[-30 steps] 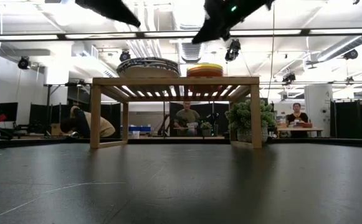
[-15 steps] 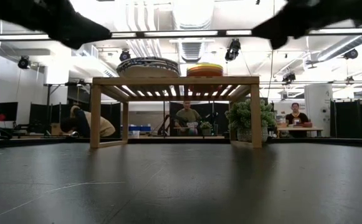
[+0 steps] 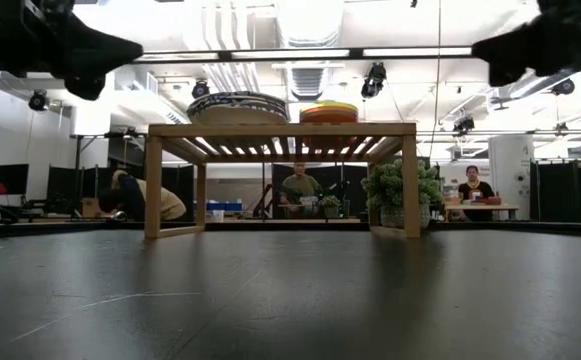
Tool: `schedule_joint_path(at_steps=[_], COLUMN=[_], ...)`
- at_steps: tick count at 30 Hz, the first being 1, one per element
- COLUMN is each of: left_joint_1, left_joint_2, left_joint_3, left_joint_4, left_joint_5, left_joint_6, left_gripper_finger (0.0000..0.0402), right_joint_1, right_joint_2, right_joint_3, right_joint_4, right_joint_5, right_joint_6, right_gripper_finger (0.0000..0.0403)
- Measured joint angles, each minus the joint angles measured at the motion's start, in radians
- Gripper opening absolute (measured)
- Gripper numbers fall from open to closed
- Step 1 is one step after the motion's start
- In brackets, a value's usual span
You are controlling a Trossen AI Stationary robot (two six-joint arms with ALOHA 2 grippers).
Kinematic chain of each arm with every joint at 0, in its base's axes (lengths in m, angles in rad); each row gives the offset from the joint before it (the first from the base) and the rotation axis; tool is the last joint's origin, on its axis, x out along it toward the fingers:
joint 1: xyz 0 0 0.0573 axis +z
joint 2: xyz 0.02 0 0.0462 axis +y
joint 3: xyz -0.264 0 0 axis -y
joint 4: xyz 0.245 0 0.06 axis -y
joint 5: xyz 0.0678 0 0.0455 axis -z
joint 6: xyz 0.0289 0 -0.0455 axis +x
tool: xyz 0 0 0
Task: Place and stack bowls onto a shelf
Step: Return to Home Position
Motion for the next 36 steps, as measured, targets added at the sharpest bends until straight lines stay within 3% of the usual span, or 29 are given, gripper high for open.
schedule_joint_path(at_steps=[9,16,21,24,27,30,36], left_joint_1=[0.0,0.003,0.003,0.003,0.003,0.003,0.003], left_joint_2=[-0.178,-0.266,-0.289,-0.288,-0.283,-0.278,-0.27], left_joint_3=[-0.054,-0.122,-0.122,-0.122,-0.121,-0.121,-0.121], left_joint_4=[-0.067,-0.103,-0.148,-0.152,-0.192,-0.206,-0.206], left_joint_5=[-0.003,-0.008,-0.014,-0.072,-0.189,-0.289,-0.3], left_joint_6=[-0.002,-0.017,-0.045,-0.03,-0.117,-0.171,-0.174], left_gripper_finger=[0.0,0.0,0.0,0.0,0.0,0.0,0.0], right_joint_1=[-0.001,0.0,0.0,-0.007,-0.007,-0.007,-0.007], right_joint_2=[-0.176,-0.176,-0.171,-0.166,-0.171,-0.165,-0.155], right_joint_3=[-0.024,-0.072,-0.179,-0.205,-0.205,-0.205,-0.205], right_joint_4=[-0.171,-0.141,-0.008,0.02,0.027,0.027,0.023], right_joint_5=[0.005,0.003,0.003,-0.008,-0.027,-0.024,-0.023], right_joint_6=[-0.028,-0.077,-0.084,-0.083,-0.06,0.072,0.202], right_gripper_finger=[0.0009,0.0009,0.0009,0.0009,0.0009,0.0009,0.0009])
